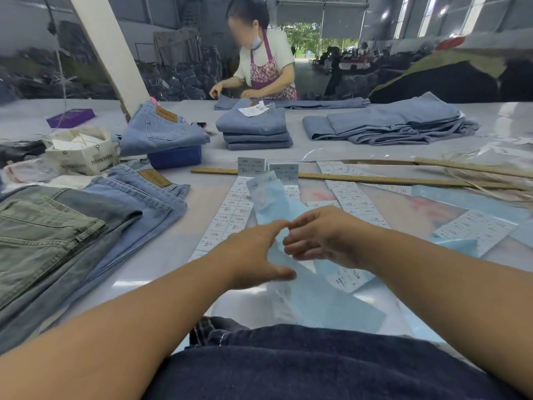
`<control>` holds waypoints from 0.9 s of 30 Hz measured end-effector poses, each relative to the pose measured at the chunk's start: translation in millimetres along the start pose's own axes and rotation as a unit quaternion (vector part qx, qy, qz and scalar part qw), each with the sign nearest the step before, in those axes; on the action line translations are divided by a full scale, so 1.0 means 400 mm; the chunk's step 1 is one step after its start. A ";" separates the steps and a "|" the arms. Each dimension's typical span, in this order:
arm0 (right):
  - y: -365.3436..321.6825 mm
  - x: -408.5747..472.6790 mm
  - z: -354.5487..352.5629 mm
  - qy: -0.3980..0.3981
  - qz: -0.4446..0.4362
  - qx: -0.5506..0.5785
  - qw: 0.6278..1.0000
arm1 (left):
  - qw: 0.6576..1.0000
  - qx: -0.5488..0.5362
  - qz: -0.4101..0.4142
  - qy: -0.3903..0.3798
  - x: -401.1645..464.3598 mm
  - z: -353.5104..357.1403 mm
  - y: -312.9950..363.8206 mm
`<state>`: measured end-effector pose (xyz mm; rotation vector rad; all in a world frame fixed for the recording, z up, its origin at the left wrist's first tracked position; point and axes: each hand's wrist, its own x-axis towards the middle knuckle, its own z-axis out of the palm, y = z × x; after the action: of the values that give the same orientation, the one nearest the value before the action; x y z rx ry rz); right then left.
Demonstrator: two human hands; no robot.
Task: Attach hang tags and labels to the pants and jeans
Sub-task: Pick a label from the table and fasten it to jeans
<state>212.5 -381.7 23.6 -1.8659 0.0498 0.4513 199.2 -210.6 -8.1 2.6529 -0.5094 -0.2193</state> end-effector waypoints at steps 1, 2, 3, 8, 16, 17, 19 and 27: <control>-0.004 0.002 -0.006 0.017 0.005 -0.012 1.000 | 0.999 0.034 -0.015 0.000 0.002 -0.005 -0.008; -0.006 0.007 -0.016 0.050 0.000 -0.089 0.995 | 0.997 0.079 -0.024 -0.003 0.004 -0.010 -0.016; -0.005 0.011 -0.025 0.080 -0.010 -0.199 0.977 | 0.993 0.117 -0.027 -0.009 0.006 -0.014 -0.022; 0.008 -0.017 -0.034 -0.002 0.108 -0.554 0.826 | 0.977 0.194 -0.029 -0.086 -0.001 -0.020 -0.036; 0.009 -0.014 -0.046 0.003 0.132 -0.601 0.788 | 0.974 0.215 -0.015 -0.072 0.002 -0.006 -0.041; 0.009 -0.020 -0.043 -0.015 0.138 -0.594 0.793 | 0.973 0.217 -0.013 -0.074 0.003 -0.005 -0.041; 0.011 -0.022 -0.041 -0.051 0.150 -0.555 0.817 | 0.975 0.206 -0.008 -0.077 0.004 -0.001 -0.037; 0.032 0.005 -0.031 -0.093 0.143 -0.307 0.936 | 0.983 0.169 0.056 -0.042 -0.001 0.008 -0.010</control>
<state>214.7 -397.1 14.7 -2.4309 0.0583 0.9262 199.2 -208.3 -12.6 2.9403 -0.7820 -0.2293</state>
